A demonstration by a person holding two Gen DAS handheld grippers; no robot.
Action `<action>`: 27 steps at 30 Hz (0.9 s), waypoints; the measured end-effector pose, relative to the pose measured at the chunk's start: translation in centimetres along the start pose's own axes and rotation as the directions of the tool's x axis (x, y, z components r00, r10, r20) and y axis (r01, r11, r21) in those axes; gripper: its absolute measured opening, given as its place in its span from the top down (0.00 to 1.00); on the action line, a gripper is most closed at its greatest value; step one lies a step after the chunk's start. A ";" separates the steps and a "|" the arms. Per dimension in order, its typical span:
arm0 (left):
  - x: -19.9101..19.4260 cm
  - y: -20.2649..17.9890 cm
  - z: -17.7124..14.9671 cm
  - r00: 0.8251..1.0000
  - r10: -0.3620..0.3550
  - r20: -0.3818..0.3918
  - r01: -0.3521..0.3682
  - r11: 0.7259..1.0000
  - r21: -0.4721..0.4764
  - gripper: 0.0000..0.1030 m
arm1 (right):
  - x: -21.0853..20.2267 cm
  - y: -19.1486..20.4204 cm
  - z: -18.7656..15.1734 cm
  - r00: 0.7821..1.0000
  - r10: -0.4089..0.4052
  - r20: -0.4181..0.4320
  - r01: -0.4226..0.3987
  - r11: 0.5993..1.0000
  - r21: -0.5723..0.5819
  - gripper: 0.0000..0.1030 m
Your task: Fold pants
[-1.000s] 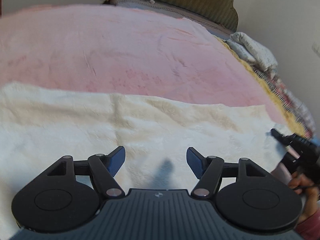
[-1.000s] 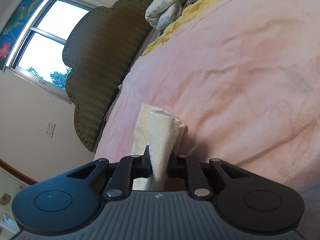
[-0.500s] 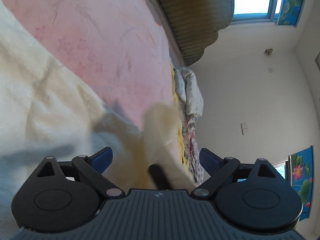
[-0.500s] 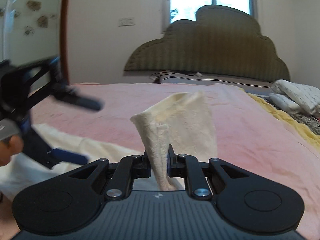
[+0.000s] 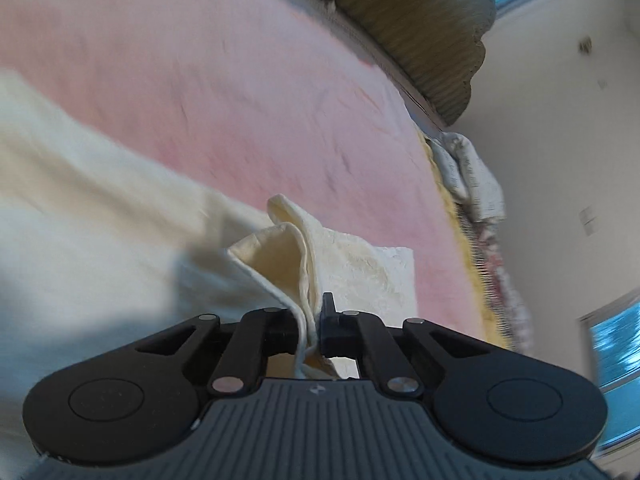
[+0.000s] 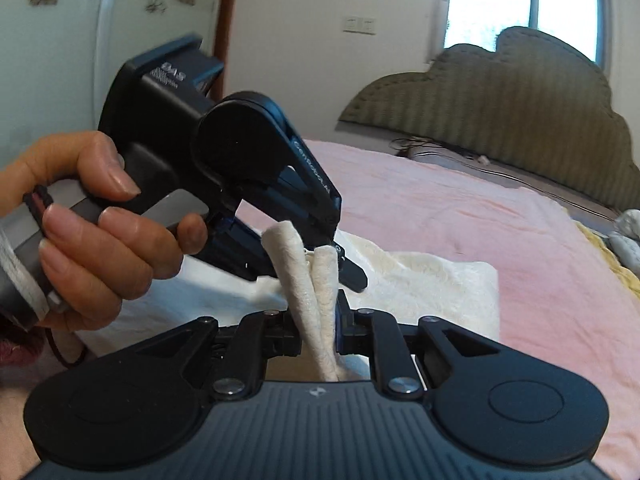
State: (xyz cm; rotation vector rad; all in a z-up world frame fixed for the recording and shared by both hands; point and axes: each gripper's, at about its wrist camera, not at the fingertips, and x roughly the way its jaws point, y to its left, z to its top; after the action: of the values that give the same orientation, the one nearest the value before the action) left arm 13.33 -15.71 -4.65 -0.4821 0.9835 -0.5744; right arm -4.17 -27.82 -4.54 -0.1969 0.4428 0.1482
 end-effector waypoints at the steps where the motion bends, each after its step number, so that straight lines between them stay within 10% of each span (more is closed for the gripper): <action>1: -1.3 -0.2 -0.1 0.997 0.061 0.037 -0.064 0.995 0.080 0.94 | 0.2 0.8 0.3 1.000 0.021 0.006 -0.021 1.000 -0.018 0.86; 7: -4.4 2.5 0.1 0.944 0.310 0.109 -0.326 0.927 0.184 0.92 | 3.3 5.9 1.5 0.984 0.180 0.015 -0.177 0.977 -0.121 0.86; 16: -6.4 5.7 -1.9 0.924 0.349 0.158 -0.375 0.907 0.192 0.80 | 6.2 9.6 0.7 0.979 0.195 -0.053 -0.202 0.960 -0.194 0.85; 19: -6.7 6.1 -1.9 0.920 0.350 0.175 -0.379 0.909 0.172 0.61 | 6.7 10.3 0.6 0.985 0.155 -0.076 -0.168 0.961 -0.221 0.65; 21: -7.0 6.4 -1.7 0.904 0.377 0.201 -0.408 0.901 0.146 0.55 | 6.3 10.7 0.6 0.992 0.111 -0.062 -0.123 0.962 -0.242 0.43; 25: -8.4 7.2 -0.7 0.870 0.435 0.231 -0.463 0.882 0.086 0.46 | 3.4 9.3 1.2 0.953 0.298 -0.063 -0.304 0.936 -0.176 0.41; 27: -9.4 7.3 -0.4 0.820 0.506 0.267 -0.539 0.840 0.065 0.47 | 1.8 8.1 1.7 0.919 0.393 -0.023 -0.393 0.912 -0.118 0.41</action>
State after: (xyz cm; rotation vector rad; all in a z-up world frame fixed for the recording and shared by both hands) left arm 10.63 -4.20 -3.45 -0.1331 0.7890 -0.0755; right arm -3.36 -19.44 -5.04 -0.2250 0.4692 0.5733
